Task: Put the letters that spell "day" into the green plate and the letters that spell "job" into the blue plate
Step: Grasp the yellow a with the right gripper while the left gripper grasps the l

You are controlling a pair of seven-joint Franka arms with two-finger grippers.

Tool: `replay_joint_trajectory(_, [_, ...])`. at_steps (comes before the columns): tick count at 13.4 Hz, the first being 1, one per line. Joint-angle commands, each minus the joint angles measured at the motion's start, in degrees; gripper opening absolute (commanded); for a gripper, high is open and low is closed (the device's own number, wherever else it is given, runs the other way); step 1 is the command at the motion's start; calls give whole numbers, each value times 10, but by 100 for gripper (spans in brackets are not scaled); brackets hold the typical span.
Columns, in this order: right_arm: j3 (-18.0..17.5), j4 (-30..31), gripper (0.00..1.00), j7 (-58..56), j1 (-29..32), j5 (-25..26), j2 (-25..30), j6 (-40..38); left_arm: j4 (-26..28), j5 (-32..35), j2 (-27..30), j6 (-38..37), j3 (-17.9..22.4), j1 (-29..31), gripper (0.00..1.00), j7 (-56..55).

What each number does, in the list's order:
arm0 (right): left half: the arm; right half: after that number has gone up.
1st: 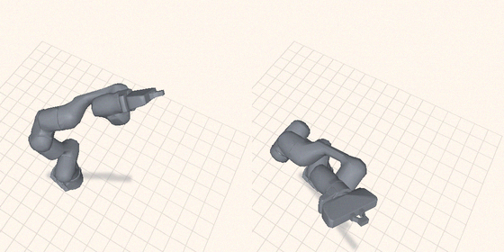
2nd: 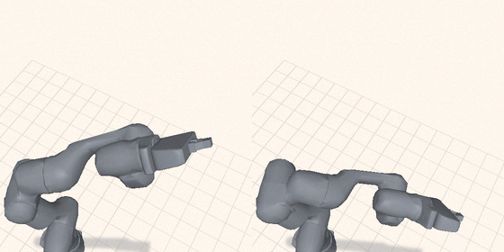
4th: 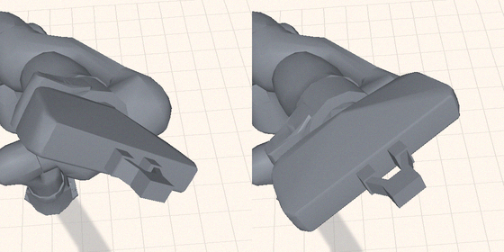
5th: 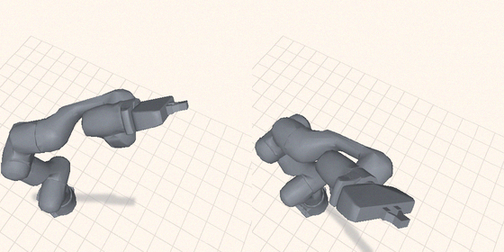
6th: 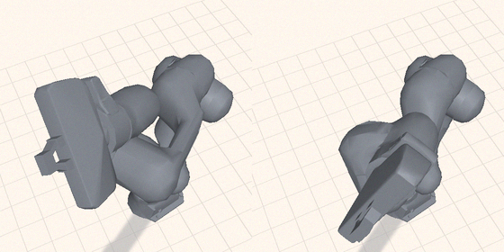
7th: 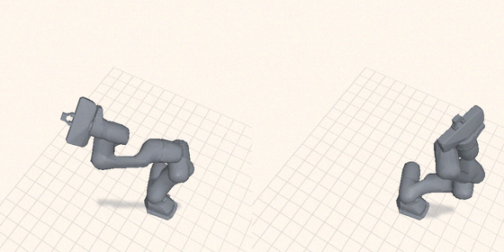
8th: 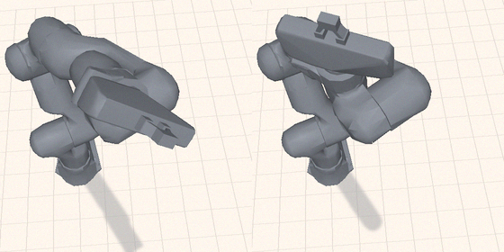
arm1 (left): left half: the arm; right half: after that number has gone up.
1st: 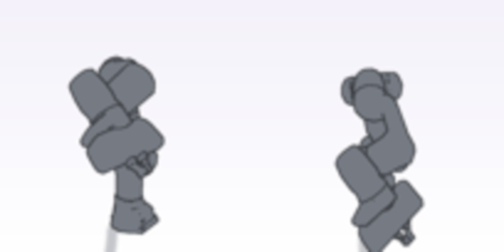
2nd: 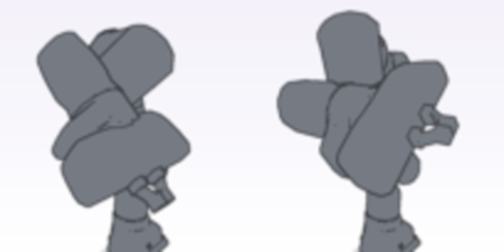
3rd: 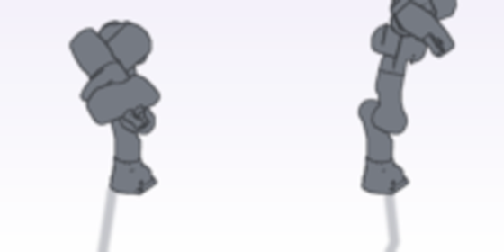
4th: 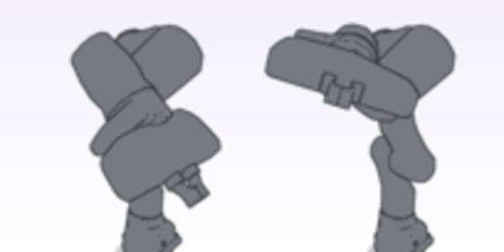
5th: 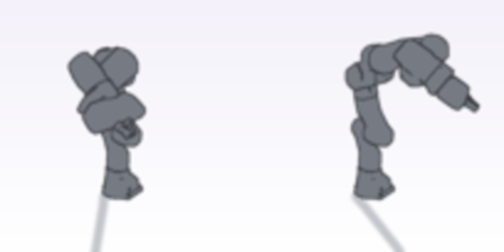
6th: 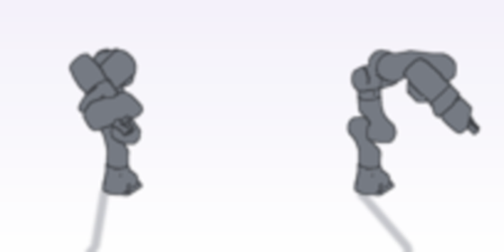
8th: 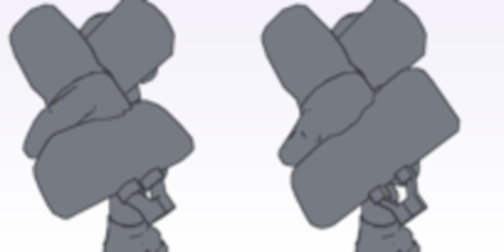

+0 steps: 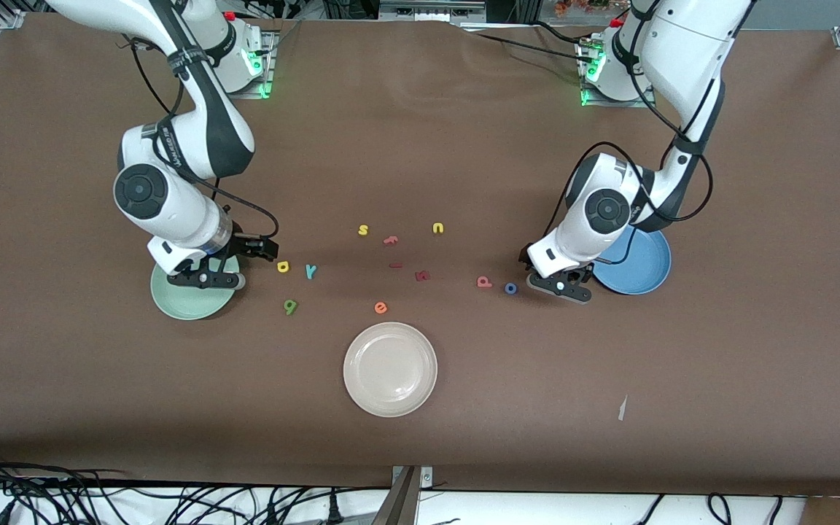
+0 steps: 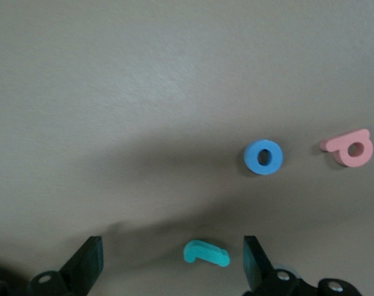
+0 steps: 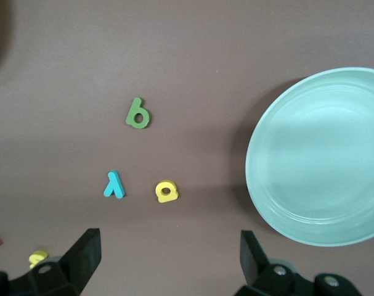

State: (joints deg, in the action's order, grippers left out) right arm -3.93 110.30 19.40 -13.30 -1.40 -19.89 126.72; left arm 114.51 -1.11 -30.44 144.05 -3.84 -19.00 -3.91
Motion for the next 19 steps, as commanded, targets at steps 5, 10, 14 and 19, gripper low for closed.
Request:
replay_joint_trajectory(5, [-4, 40, 100, 6, -12, 0, -33, 92, 25, 4, 2, 1, 5, -13, 100, -4])
replay_joint_trajectory(10, [-3, 72, 100, 6, -15, 3, -59, 163, 27, 3, 0, 1, 5, -19, 97, -5])
replay_joint_trajectory(14, [-3, 71, 94, 6, -16, 3, -74, 177, 26, 4, -8, 2, 5, -24, 95, -5])
replay_joint_trajectory(19, [-4, 76, 85, 6, -18, 3, -93, 194, 22, 10, -15, 2, 5, -24, 69, -4])
